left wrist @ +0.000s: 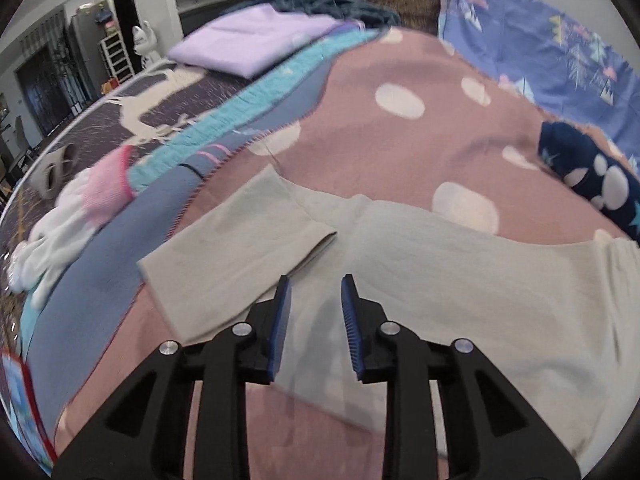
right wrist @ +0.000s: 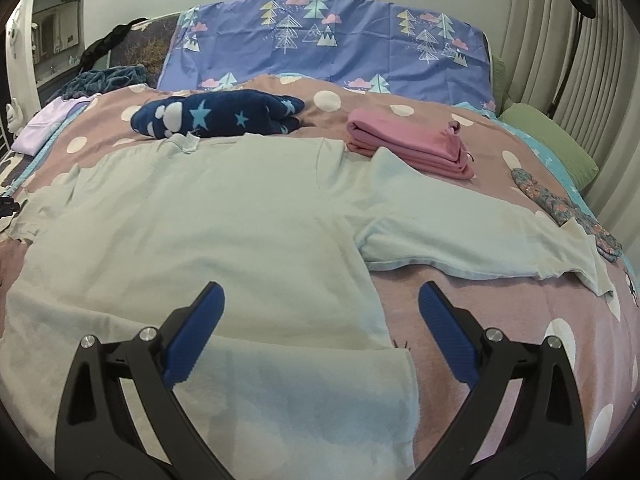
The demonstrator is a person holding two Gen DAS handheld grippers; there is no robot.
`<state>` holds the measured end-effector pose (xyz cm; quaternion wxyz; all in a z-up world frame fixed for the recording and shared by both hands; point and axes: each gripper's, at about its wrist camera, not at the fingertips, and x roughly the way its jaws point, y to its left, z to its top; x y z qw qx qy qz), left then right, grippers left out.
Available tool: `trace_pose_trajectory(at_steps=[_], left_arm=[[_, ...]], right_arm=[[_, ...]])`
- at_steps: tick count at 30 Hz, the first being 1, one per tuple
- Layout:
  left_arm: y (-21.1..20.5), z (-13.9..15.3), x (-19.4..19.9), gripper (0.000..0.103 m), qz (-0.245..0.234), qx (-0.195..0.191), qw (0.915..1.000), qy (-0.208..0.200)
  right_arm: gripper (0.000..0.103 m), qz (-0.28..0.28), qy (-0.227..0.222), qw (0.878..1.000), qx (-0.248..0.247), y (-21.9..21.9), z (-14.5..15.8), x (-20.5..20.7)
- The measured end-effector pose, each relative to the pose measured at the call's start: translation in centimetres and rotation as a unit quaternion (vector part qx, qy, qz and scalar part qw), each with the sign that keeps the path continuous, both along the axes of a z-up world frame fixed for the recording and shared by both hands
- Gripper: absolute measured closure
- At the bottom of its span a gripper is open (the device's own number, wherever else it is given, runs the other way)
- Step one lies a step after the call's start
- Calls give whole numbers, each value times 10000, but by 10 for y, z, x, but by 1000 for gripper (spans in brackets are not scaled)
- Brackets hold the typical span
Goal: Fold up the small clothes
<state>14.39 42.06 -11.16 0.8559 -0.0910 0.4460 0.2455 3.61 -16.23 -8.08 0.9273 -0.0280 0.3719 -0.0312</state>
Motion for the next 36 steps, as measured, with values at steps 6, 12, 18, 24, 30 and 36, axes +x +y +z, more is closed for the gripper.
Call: trace_pose_trajectory(at_steps=[6,12,18,24,30,36], left_arm=[[16,-17,21,70,53,47,9998,202],[30,2,17,103,78,-221,9997,-79],[-17,64,14,103,-845,-527,9939,-475],[-130,116,16,103,-2370,-582,9670,-730],[-249,115,21,103,-3561,-706,9292,-691],[-313,102,16,103,-4221,-655,9028,-491]], right_arm=[[4,-46,124,9999,-20,3,-6,10],[4,126,141,9998,-66,11,-9,15],[4,193,116,9997,45,13,-9,20],[8,789,2,9961,390,22,4,33],[55,1714,67,9811,900,48,21,51],[33,2863,216,9483,1350,107,20,68]])
